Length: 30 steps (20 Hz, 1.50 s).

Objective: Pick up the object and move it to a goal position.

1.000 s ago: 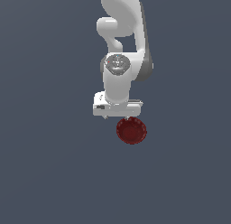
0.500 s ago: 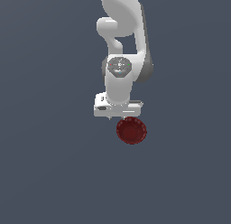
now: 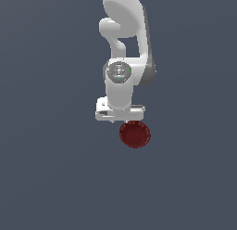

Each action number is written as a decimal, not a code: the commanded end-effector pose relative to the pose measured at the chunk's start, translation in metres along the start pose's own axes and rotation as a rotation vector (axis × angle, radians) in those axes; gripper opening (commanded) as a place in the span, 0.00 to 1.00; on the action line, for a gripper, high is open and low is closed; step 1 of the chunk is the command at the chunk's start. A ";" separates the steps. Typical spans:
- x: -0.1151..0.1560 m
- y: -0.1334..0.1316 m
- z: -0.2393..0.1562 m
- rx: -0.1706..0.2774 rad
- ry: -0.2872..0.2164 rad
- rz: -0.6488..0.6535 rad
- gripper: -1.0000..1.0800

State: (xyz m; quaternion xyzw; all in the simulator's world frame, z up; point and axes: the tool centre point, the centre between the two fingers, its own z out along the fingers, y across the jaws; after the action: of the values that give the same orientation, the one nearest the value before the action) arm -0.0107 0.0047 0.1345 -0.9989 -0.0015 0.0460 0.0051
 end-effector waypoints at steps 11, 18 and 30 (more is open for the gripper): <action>0.000 0.005 0.039 0.204 -0.117 0.139 0.62; 0.002 0.004 0.063 0.385 -0.191 0.239 0.62; 0.007 0.002 0.077 0.542 -0.238 0.313 0.62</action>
State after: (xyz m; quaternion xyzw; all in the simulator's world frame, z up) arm -0.0117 0.0032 0.0575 -0.9388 0.1618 0.1602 0.2583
